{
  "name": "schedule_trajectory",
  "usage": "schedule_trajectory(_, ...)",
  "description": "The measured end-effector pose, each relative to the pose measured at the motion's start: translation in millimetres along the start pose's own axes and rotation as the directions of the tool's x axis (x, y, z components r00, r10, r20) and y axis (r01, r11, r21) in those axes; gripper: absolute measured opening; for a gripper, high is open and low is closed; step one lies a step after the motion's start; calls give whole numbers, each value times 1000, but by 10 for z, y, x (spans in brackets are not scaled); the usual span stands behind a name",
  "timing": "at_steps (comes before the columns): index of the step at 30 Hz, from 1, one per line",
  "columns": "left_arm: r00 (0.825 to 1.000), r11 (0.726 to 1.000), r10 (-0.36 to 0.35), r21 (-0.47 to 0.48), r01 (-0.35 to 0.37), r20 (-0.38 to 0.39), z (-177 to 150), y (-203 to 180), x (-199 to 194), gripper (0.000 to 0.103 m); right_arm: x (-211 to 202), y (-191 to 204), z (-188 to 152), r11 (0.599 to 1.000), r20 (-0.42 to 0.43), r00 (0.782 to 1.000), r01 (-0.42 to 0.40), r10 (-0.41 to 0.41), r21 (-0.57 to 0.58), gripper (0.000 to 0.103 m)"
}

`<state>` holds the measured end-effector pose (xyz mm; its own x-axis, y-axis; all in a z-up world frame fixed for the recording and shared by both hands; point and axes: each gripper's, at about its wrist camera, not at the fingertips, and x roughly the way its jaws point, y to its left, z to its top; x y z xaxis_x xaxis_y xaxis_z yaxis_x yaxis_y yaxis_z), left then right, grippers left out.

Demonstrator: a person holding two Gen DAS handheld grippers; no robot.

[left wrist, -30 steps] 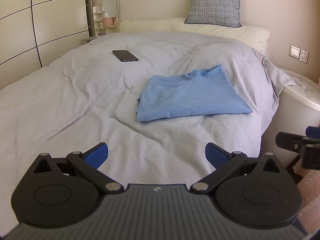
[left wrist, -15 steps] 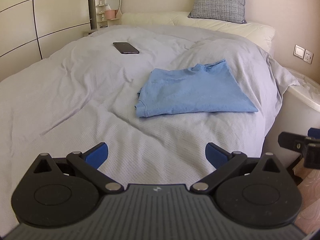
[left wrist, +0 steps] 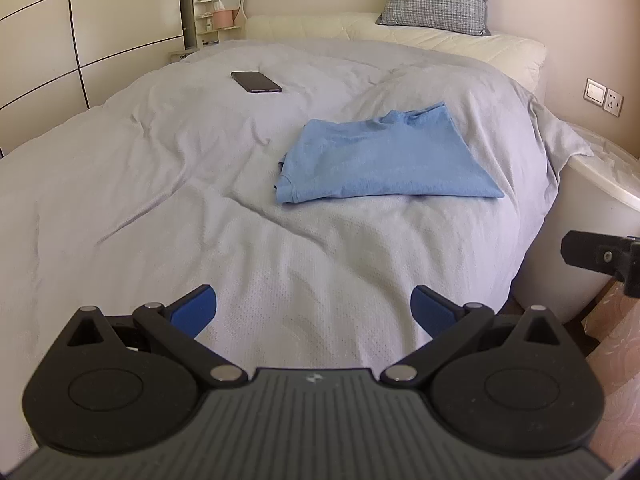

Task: Fold clothes

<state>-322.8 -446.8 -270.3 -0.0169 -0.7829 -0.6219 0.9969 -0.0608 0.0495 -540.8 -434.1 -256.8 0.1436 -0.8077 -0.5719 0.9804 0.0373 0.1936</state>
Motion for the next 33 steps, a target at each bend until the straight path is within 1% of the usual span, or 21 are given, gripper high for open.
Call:
schedule_trajectory(2,1000,1000,-4,6,4,8,4,-16,-63,102,-44,-8,-13,1000,-7,1000,-8,8,11,101)
schedule_trajectory(6,1000,1000,-11,11,11,19,-9,-34,-182,102,-147,-23,-46,1000,-17,1000,3,-3,22,101)
schedule_trajectory(12,1000,1000,-5,10,5,18,-58,-22,-294,102,-291,8,-69,1000,-15,1000,15,-15,3,101)
schedule_trajectory(19,1000,1000,7,5,-7,27,-63,6,-388,102,-347,91,-90,1000,-17,1000,4,-4,-21,101)
schedule_trajectory(27,999,1000,14,8,-14,38,-77,11,-447,102,-406,164,-90,999,-11,1000,-5,5,-42,101)
schedule_trajectory(33,999,1000,16,8,-17,28,-77,5,-428,102,-409,167,-105,999,-14,1000,-4,3,-50,101)
